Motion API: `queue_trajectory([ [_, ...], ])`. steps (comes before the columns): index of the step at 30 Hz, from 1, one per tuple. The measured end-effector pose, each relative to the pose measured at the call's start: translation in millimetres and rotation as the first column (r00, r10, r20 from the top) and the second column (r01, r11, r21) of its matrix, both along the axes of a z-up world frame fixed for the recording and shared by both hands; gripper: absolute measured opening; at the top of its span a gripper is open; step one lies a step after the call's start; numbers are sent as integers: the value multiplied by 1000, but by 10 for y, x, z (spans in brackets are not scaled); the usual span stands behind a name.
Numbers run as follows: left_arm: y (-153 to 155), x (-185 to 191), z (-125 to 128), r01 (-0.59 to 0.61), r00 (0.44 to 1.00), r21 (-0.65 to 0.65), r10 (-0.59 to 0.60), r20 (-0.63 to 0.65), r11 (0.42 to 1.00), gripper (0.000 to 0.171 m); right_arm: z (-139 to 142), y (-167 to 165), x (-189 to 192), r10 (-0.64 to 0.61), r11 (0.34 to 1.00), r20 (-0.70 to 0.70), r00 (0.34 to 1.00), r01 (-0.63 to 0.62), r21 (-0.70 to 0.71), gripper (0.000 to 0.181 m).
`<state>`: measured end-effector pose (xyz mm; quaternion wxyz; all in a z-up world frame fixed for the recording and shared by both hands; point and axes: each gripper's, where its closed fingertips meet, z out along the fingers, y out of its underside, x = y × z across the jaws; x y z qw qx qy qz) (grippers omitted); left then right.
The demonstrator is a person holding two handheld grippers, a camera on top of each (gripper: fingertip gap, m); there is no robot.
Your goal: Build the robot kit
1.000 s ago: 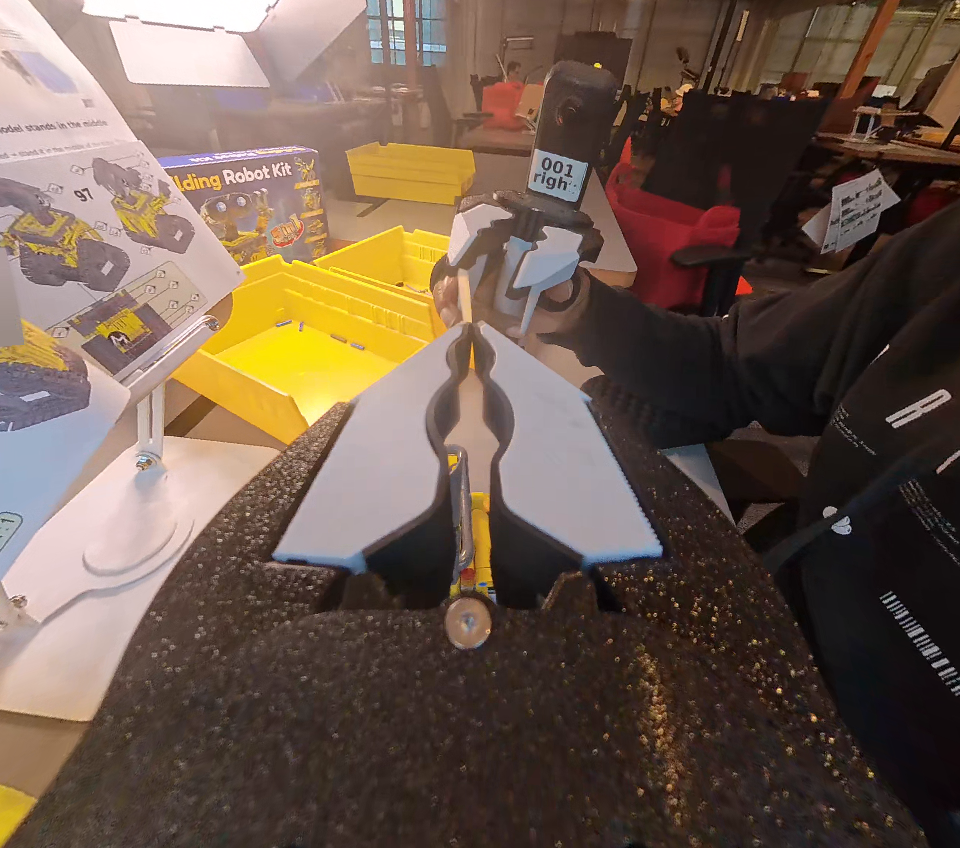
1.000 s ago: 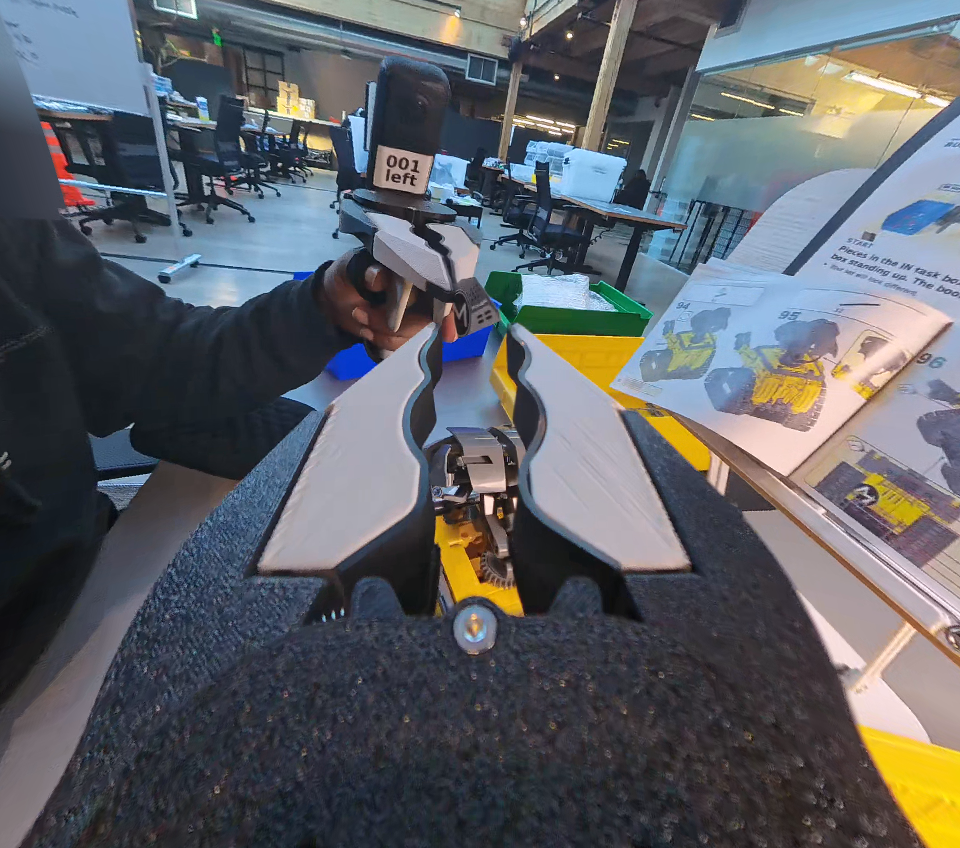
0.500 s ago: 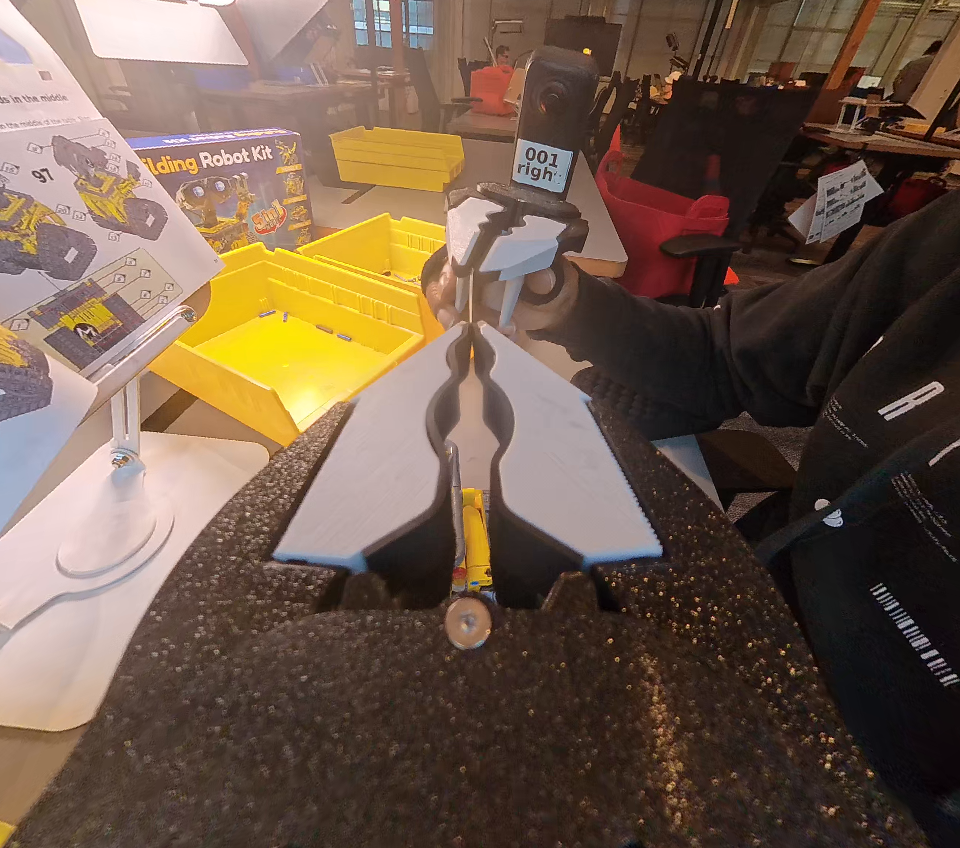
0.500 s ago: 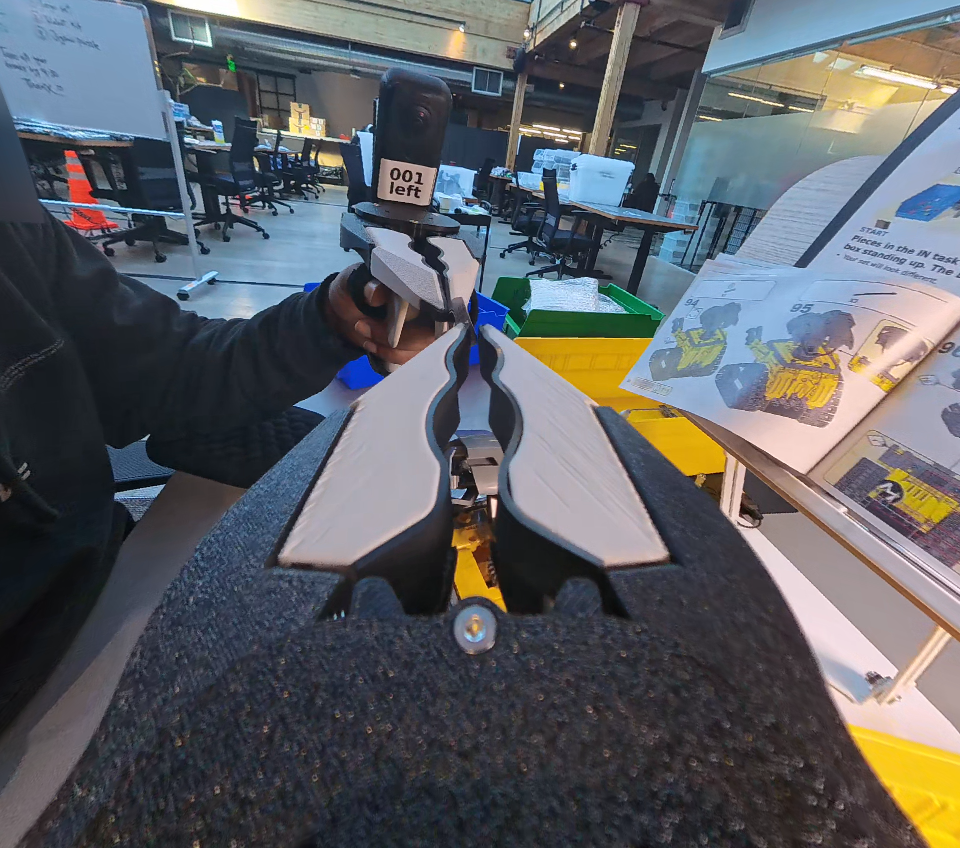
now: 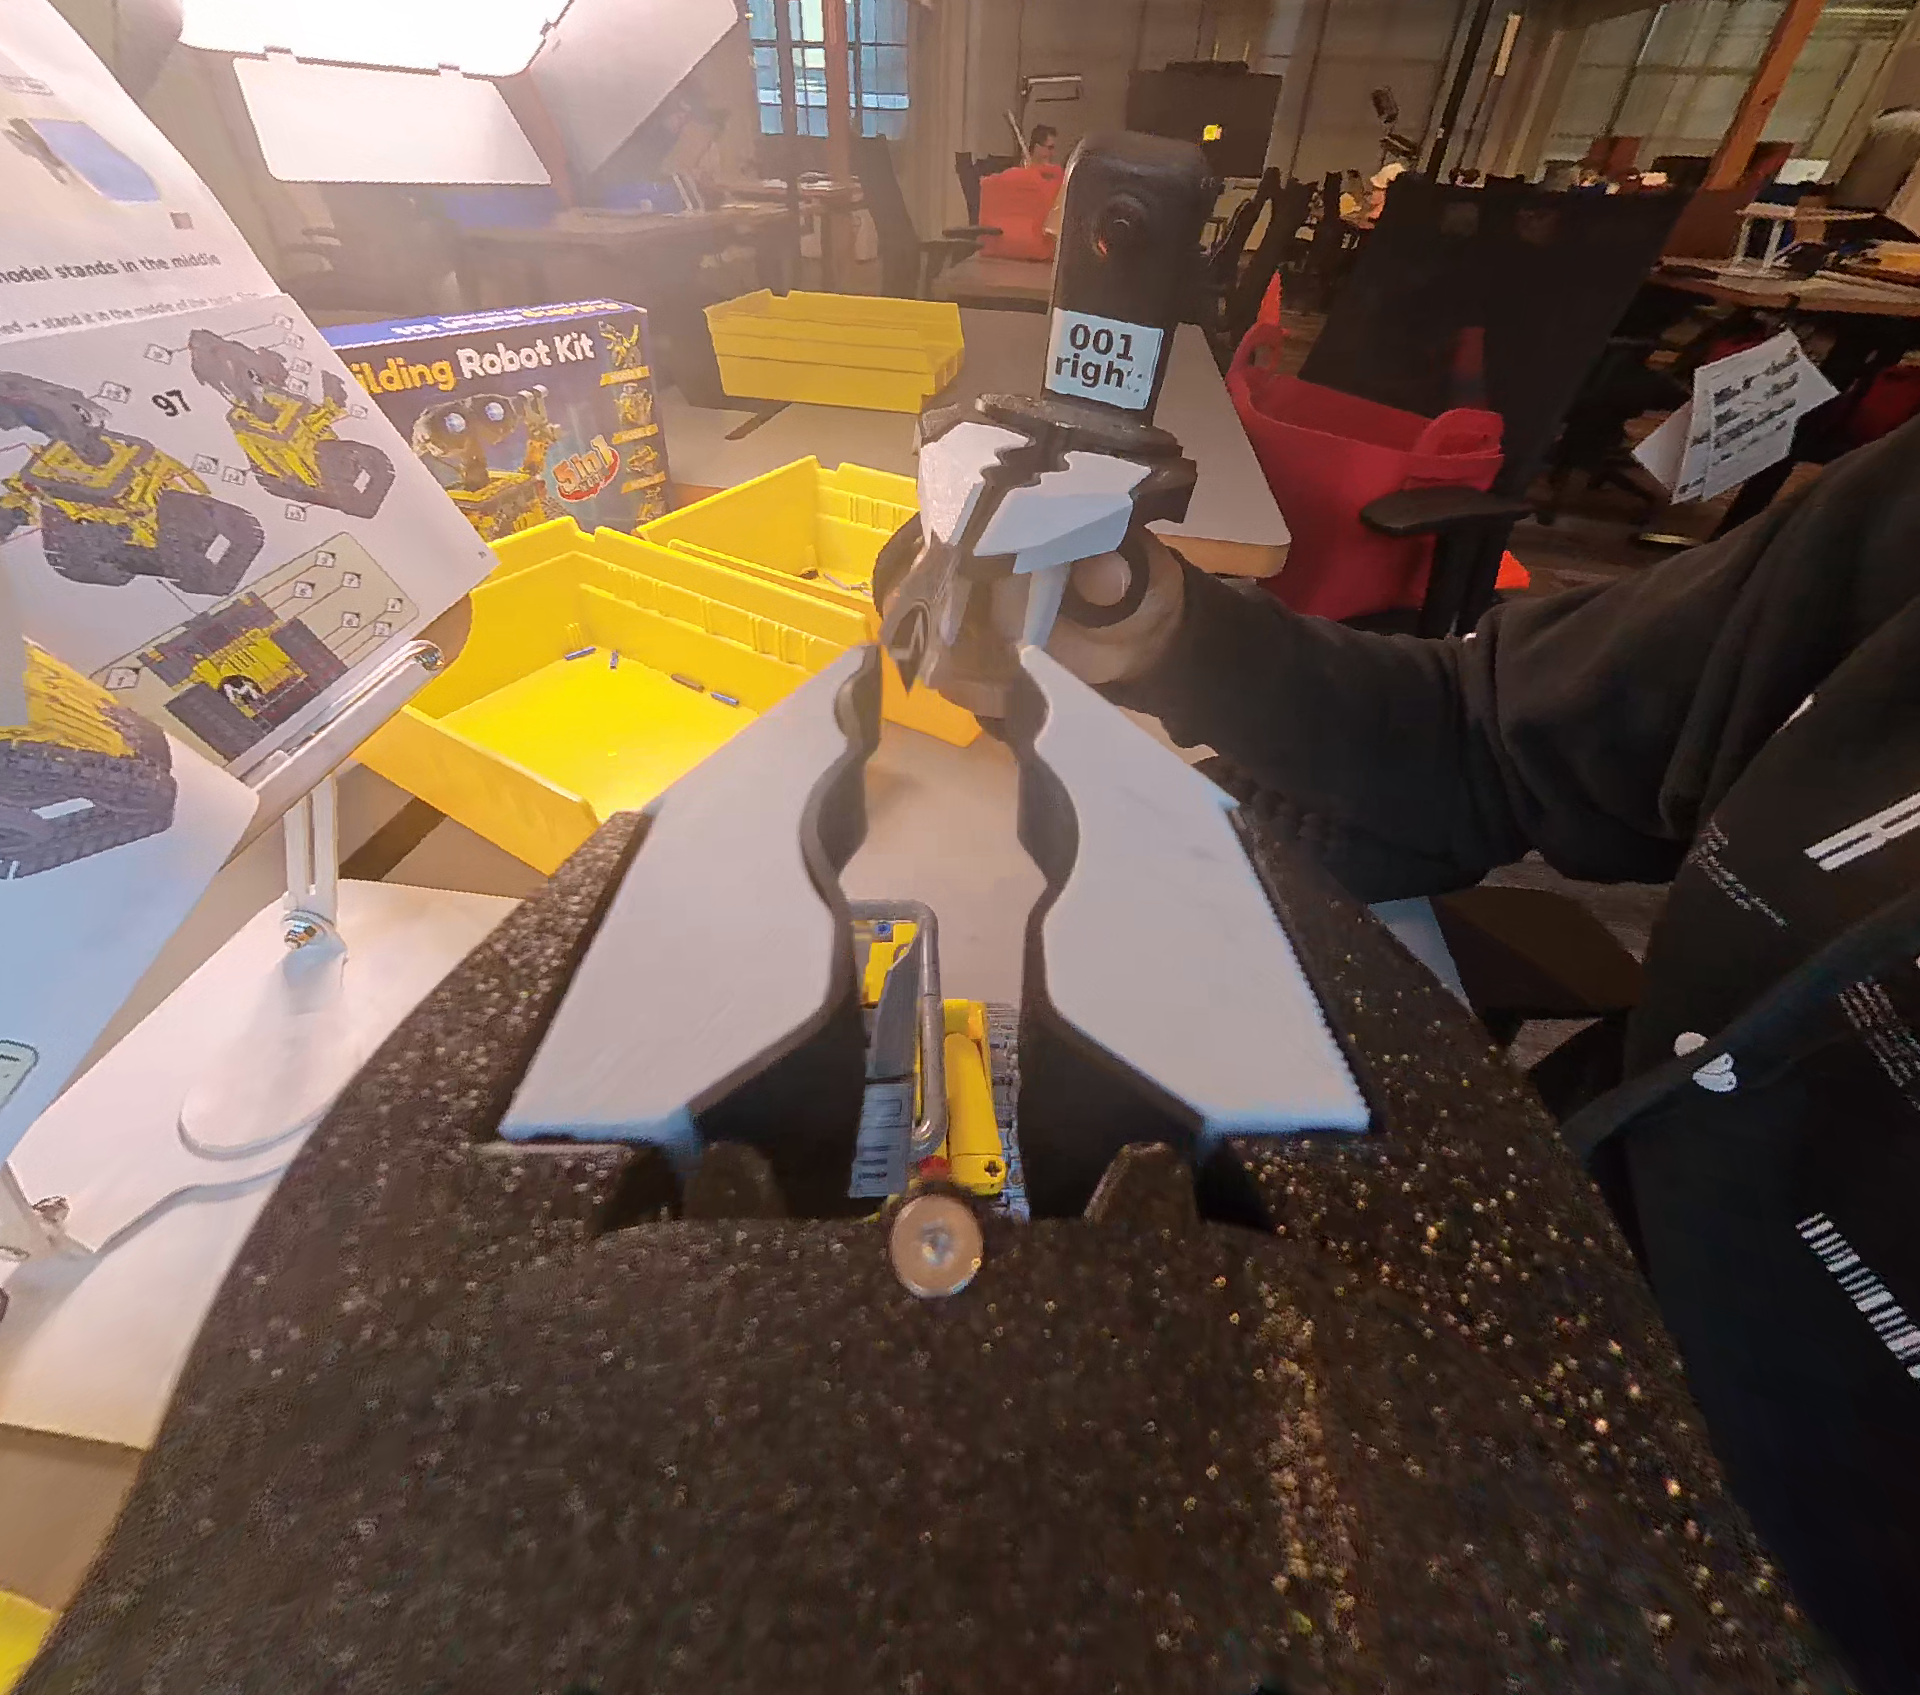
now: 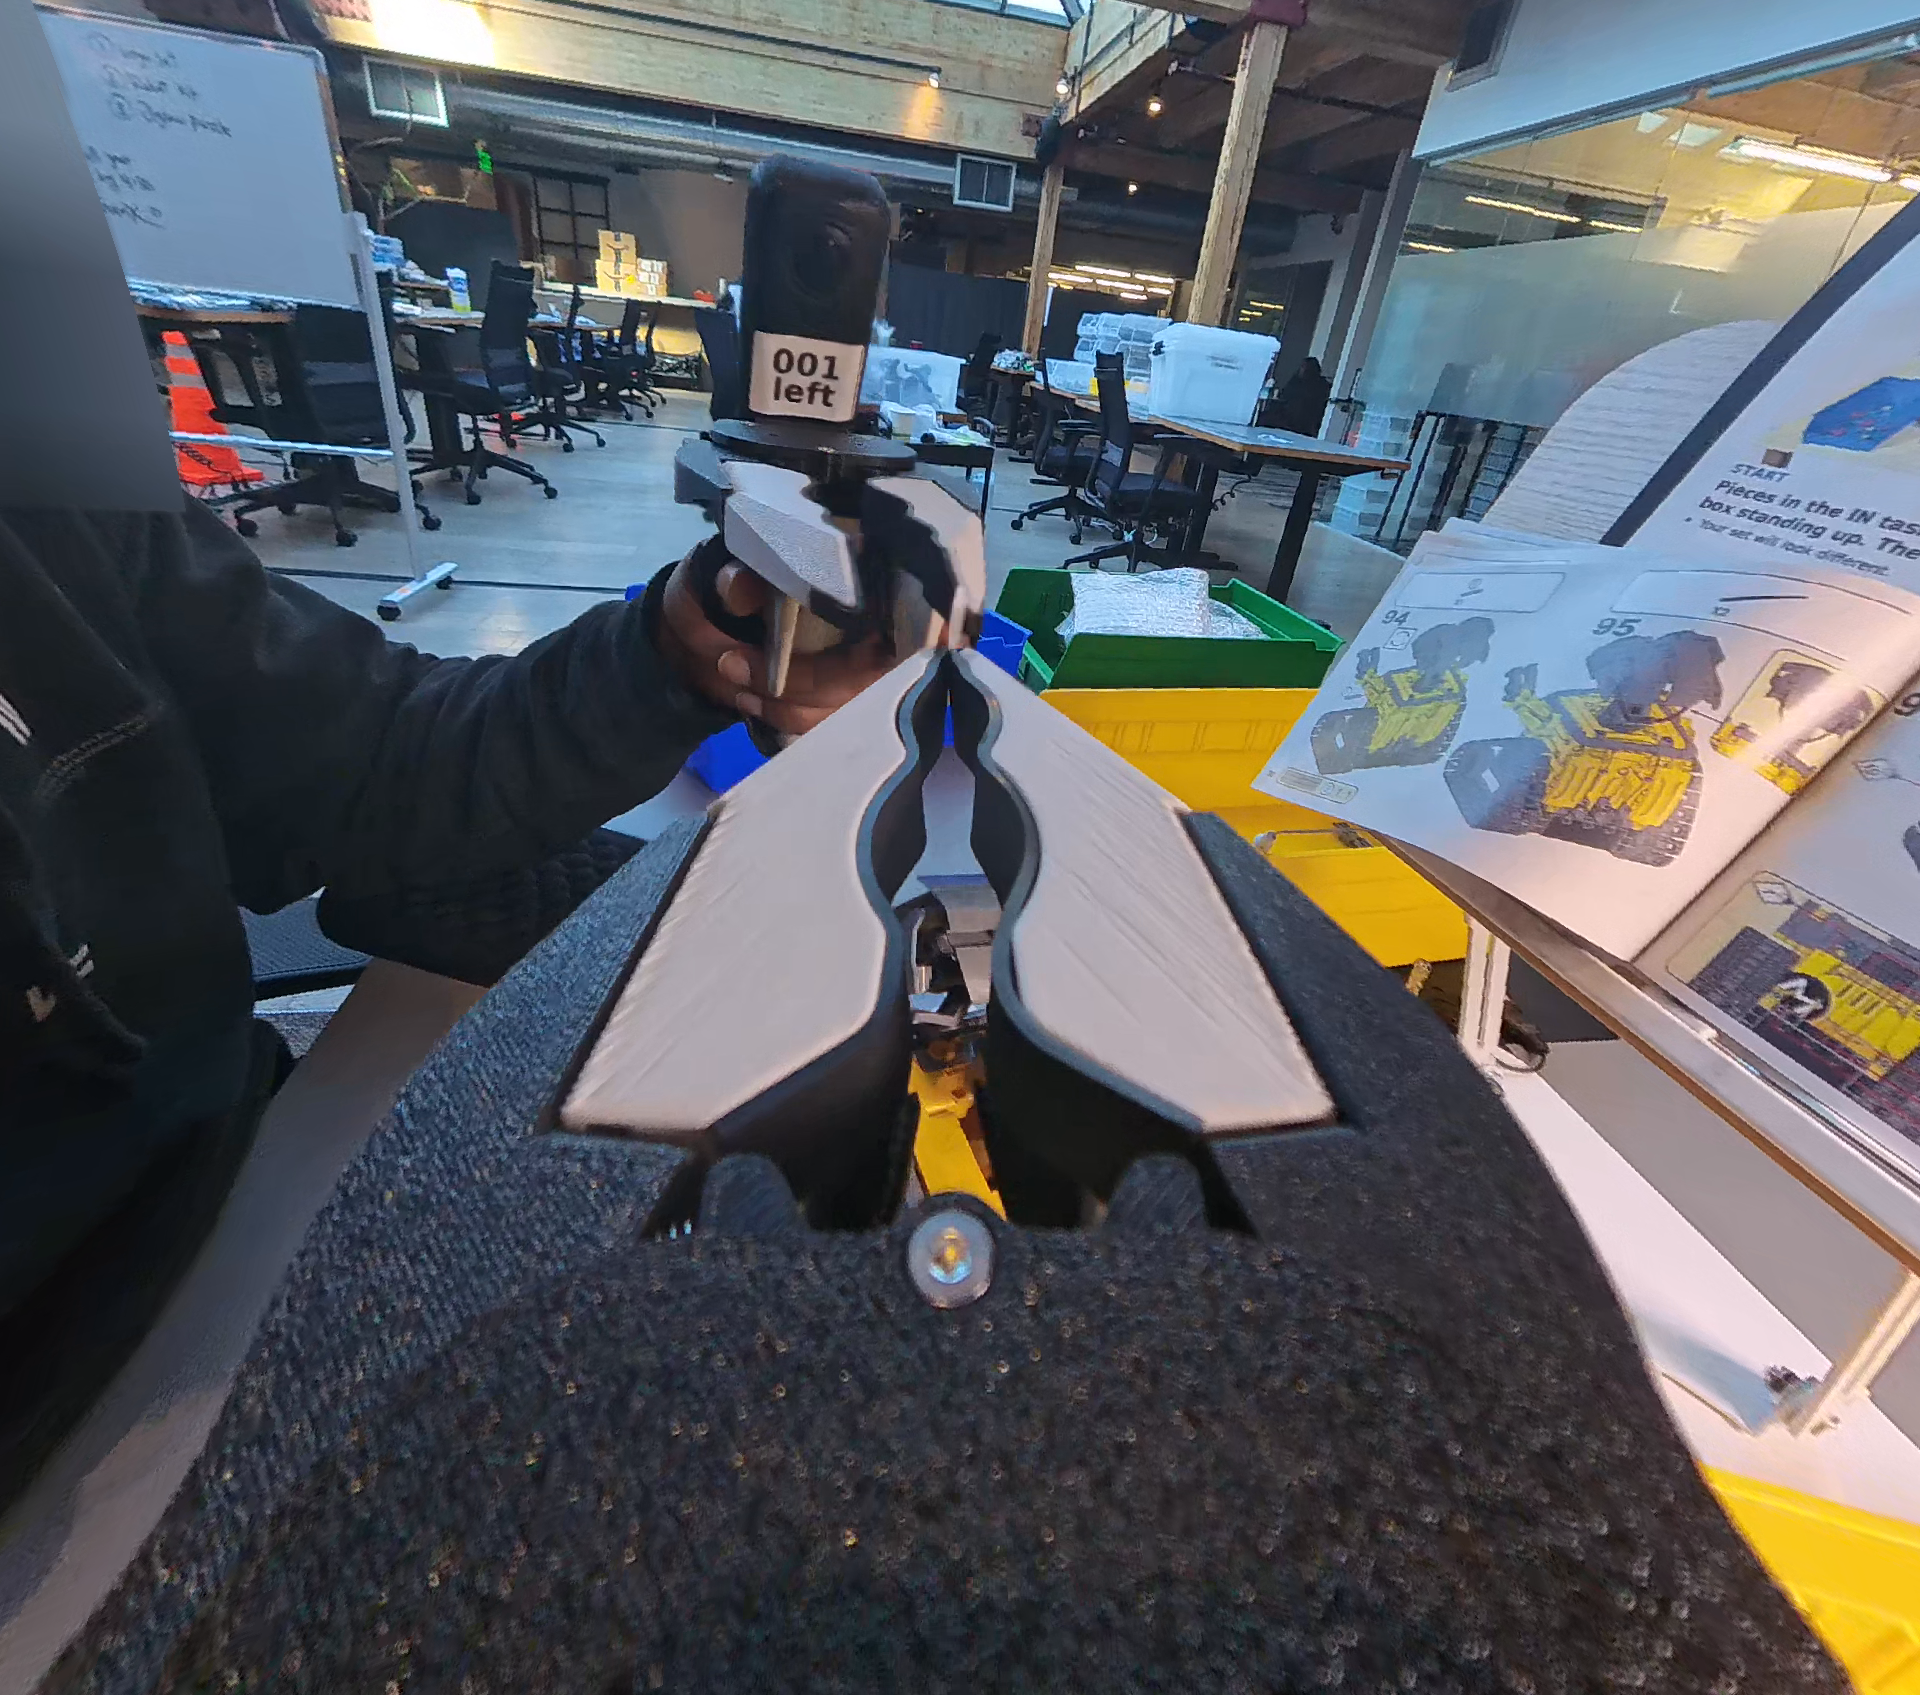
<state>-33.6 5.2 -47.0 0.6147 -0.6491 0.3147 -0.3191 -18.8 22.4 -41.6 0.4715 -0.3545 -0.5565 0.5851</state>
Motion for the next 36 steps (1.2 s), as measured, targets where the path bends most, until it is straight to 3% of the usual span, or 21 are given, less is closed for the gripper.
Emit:
queue_trajectory([
  [5,20,-164,-5,-75,994,27,77,-78,997,50,91,64,69,1,999,-38,999,-3,-49,0],
  [9,103,-412,-393,-118,959,-47,102,-266,992,63,142,156,111,-14,995,-60,998,8,-96,0],
  [14,81,-486,-782,-32,941,-105,-6,-340,994,51,158,255,131,-29,988,-76,997,17,-153,0],
  [18,15,-481,-1050,24,893,-144,-86,-442,989,52,144,289,131,-27,984,-77,997,13,-176,0],
  [23,1,-484,-1125,22,851,-124,-84,-518,992,49,41,277,53,-9,980,-50,999,-1,-200,0],
  [32,230,-527,-1335,-114,659,21,91,-747,993,84,-89,222,-47,14,976,-12,1000,-16,-217,0],
  [34,312,-567,-1353,-129,600,97,156,-785,987,77,-96,210,-53,19,975,-9,1000,-20,-219,0],
  [36,378,-614,-1328,-134,556,177,221,-801,975,58,-94,199,-52,22,976,-8,1000,-23,-218,0],
])
